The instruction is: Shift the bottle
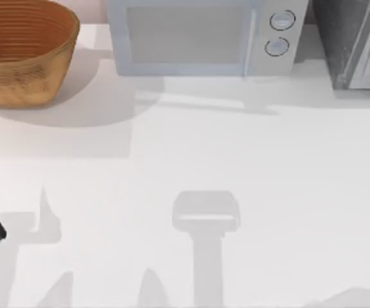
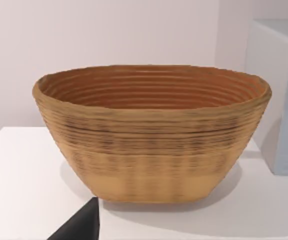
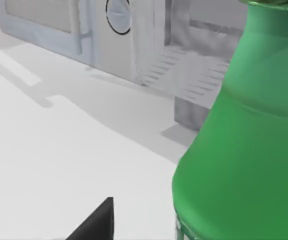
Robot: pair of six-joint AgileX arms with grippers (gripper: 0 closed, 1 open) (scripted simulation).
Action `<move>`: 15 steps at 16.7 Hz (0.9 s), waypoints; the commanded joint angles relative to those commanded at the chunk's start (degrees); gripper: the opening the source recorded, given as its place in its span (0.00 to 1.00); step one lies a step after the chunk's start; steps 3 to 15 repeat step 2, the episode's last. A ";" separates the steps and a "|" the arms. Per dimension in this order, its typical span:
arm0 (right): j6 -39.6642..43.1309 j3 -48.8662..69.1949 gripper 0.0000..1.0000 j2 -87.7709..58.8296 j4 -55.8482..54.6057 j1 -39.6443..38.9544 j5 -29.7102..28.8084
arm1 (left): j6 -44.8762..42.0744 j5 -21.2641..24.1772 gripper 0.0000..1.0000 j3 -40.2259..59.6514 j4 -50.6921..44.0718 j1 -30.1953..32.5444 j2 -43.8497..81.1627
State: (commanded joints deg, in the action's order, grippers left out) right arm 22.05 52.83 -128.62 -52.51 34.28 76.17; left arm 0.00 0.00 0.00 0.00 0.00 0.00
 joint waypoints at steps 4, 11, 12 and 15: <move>0.00 0.00 1.00 0.00 0.00 0.00 0.00 | 0.00 0.00 1.00 0.00 0.00 0.00 0.00; 0.00 0.00 1.00 0.00 0.00 0.00 0.00 | 0.00 0.00 1.00 0.00 0.00 0.00 0.00; 0.00 0.00 1.00 0.00 0.00 0.00 0.00 | 0.00 0.00 1.00 0.00 0.00 0.00 0.00; 0.00 0.00 1.00 0.00 0.00 0.00 0.00 | 0.00 0.00 1.00 0.00 0.00 0.00 0.00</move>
